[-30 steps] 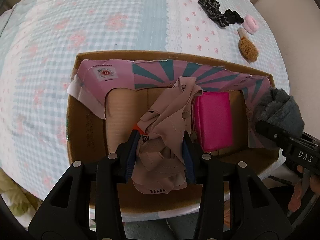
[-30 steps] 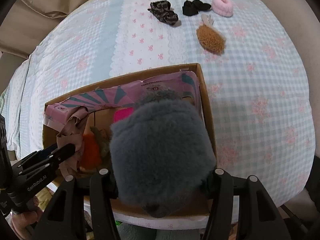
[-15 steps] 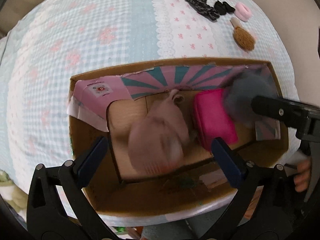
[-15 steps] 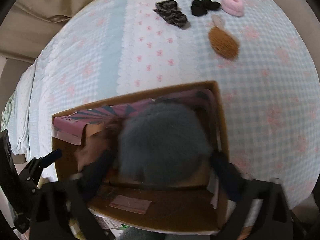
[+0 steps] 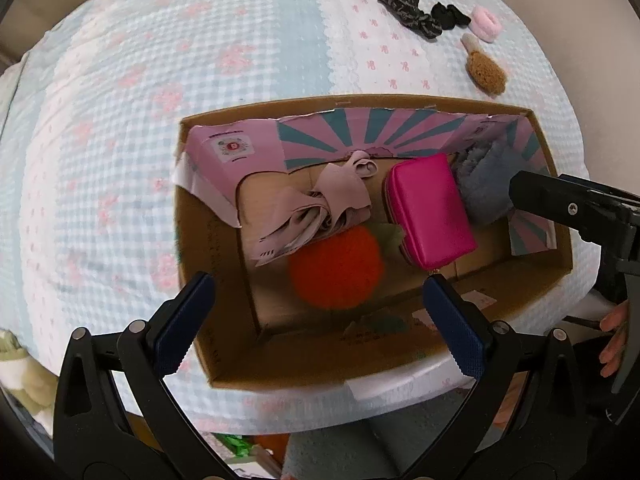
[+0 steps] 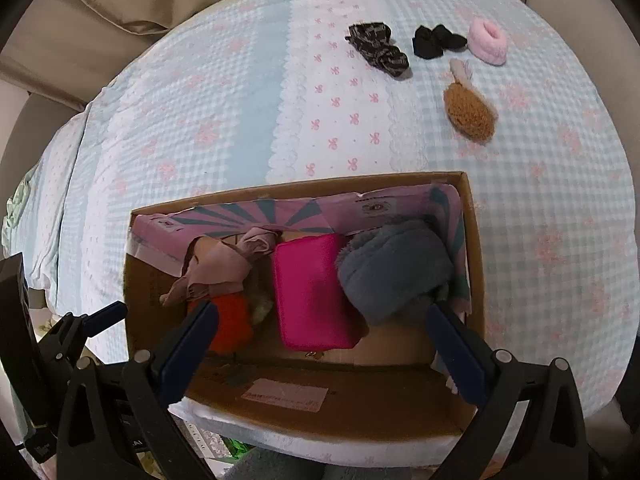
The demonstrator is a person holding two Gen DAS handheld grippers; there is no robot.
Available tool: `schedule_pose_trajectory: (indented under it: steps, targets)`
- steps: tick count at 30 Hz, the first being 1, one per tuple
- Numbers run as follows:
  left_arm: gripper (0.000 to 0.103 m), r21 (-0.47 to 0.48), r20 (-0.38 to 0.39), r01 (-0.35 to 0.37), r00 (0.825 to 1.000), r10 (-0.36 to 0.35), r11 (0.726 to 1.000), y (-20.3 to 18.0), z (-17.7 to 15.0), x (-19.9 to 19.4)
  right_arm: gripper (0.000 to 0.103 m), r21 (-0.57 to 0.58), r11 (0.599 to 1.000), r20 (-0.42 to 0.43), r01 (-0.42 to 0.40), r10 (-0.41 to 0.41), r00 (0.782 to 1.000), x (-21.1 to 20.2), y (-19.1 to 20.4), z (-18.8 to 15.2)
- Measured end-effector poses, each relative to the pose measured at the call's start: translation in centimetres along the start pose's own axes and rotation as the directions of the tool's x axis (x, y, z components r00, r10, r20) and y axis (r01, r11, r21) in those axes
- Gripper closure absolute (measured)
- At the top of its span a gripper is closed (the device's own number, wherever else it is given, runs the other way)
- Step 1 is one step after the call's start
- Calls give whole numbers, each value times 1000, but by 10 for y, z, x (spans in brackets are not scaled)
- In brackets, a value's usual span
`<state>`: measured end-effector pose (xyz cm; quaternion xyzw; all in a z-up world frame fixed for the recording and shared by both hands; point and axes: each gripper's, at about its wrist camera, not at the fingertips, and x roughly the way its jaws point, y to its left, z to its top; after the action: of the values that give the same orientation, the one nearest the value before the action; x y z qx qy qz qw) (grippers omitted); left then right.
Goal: Organize soft objects
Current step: 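Carry cloth and slipper into the box and open both tools, then lift both tools out of the box toward the remaining items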
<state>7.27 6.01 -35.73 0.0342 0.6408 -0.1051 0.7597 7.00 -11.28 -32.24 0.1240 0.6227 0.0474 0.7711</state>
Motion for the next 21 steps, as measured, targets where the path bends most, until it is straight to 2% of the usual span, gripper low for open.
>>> schedule_pose_trajectory:
  steps: [13, 17, 21]
  targets:
    - [0, -28, 81, 4, 997, -2, 1000, 13, -21, -61, 0, -41, 999, 91, 27, -23, 996, -56, 29, -22]
    - [0, -47, 111, 4, 994, 1, 999, 17, -25, -86, 0, -61, 997, 141, 39, -30, 990, -84, 38, -29]
    - [0, -60, 176, -4, 984, 15, 998, 19, -26, -119, 0, -82, 994, 201, 77, -59, 978, -120, 43, -32]
